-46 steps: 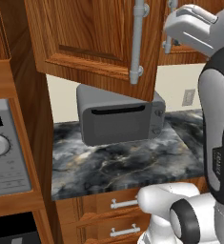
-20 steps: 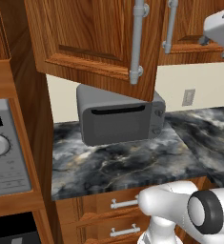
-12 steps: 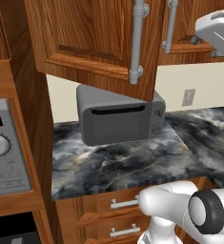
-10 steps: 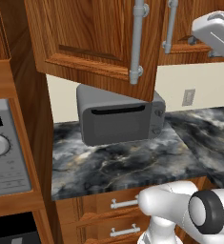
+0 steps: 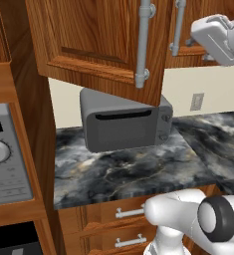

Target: Move the bowls from the cabinet to the plates on the dining table.

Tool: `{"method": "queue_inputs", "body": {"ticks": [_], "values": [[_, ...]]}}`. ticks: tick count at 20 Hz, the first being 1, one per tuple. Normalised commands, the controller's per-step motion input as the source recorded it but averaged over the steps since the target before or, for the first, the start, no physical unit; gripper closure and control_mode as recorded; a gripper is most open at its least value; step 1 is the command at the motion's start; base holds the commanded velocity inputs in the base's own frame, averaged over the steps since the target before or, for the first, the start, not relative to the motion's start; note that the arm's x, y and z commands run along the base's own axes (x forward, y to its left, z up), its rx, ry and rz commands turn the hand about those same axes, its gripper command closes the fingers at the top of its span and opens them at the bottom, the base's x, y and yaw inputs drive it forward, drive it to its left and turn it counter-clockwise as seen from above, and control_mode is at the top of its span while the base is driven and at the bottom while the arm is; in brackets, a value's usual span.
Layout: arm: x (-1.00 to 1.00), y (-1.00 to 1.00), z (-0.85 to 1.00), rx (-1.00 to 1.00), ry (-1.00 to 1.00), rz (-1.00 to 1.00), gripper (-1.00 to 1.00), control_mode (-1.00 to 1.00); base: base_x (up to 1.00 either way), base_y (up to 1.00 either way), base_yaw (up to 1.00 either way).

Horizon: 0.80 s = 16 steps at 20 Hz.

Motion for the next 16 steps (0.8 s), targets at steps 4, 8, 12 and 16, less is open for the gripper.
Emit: {"method": "queue_inputs", "body": {"ticks": [4, 8, 12, 16], "values": [[0.24, 0.14, -0.09, 0.06, 0.02, 0.11, -1.0, -1.0, 0.0, 0.0, 0.0], [0.31, 0.14, -0.08, 0.05, 0.03, 0.09, -1.0, -1.0, 0.0, 0.0, 0.0], [0.24, 0.13, -0.08, 0.06, 0.04, 0.08, -1.0, -1.0, 0.0, 0.0, 0.0], [0.35, 0.06, -0.04, 0.07, 0.05, 0.05, -1.0, -1.0, 0.0, 0.0, 0.0]]}}
